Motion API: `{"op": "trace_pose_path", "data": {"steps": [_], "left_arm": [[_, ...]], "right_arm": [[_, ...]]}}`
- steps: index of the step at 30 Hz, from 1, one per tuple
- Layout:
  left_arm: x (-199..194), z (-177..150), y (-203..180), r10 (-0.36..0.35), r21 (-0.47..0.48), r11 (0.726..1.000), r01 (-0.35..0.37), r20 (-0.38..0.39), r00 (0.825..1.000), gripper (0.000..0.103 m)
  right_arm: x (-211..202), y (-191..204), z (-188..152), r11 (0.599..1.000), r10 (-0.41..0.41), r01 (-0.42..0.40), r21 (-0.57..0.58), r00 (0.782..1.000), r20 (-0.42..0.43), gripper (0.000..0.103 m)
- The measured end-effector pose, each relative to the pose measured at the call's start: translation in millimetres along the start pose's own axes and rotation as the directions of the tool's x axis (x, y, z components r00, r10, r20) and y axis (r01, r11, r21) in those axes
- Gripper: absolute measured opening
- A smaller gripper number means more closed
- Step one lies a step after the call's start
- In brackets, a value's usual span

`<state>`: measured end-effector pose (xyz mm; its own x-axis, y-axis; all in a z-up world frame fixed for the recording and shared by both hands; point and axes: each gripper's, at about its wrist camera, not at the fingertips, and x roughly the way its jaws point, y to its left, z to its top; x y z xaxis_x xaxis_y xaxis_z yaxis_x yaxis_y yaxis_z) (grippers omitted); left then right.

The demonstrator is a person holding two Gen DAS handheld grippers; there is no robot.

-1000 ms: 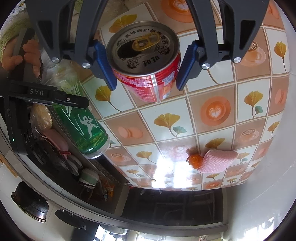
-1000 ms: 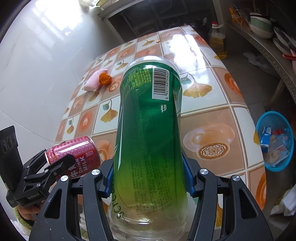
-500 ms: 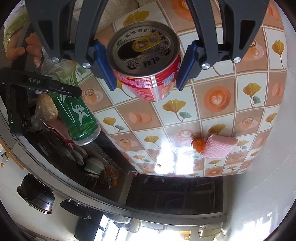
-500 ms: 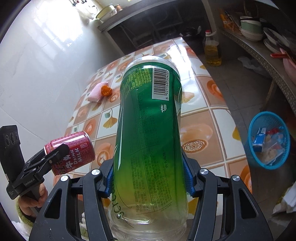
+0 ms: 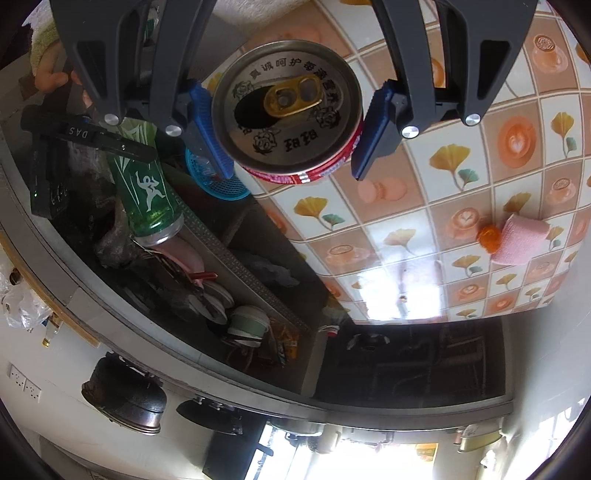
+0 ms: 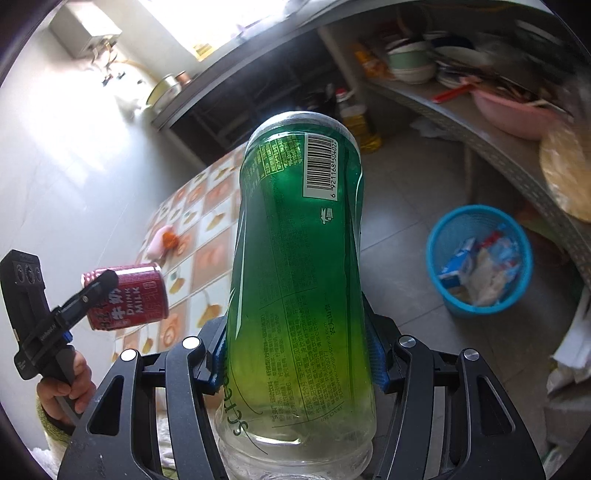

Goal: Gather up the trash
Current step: 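Lift the can and bottle with both tools and carry them toward the basket, then open the left gripper over the blue basket, dropping the red can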

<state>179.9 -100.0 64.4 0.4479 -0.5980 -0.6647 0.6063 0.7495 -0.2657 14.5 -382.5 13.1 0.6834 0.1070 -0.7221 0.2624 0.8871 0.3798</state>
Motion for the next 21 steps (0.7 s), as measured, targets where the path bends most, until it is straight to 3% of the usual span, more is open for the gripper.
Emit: {"op": "trace_pose_path", "data": {"steps": [5, 10, 13, 17, 21], "left_arm": [[35, 22, -41, -0.086, 0.05, 0.995, 0.089, -0.044, 0.995, 0.064], [89, 46, -90, -0.177, 0.085, 0.978, 0.19, -0.137, 0.975, 0.064], [130, 57, -121, -0.21, 0.109, 0.966, 0.236, -0.208, 0.955, 0.064], [199, 61, -156, -0.24, 0.086, 0.955, 0.285, -0.346, 0.907, 0.064], [264, 56, -182, -0.208, 0.097, 0.955, 0.28, -0.451, 0.868, 0.064]], "right_arm": [[-22, -56, -9, 0.989, -0.081, 0.076, 0.124, 0.996, 0.042, 0.055], [-41, -122, -21, 0.949, -0.175, 0.153, 0.274, 0.983, 0.059, 0.055], [-39, -157, -28, 0.918, -0.205, 0.179, 0.355, 0.978, 0.035, 0.055], [-21, -187, -30, 0.885, -0.201, 0.186, 0.426, 0.98, -0.01, 0.055], [7, -204, -25, 0.865, -0.204, 0.208, 0.457, 0.977, -0.059, 0.055]]}}
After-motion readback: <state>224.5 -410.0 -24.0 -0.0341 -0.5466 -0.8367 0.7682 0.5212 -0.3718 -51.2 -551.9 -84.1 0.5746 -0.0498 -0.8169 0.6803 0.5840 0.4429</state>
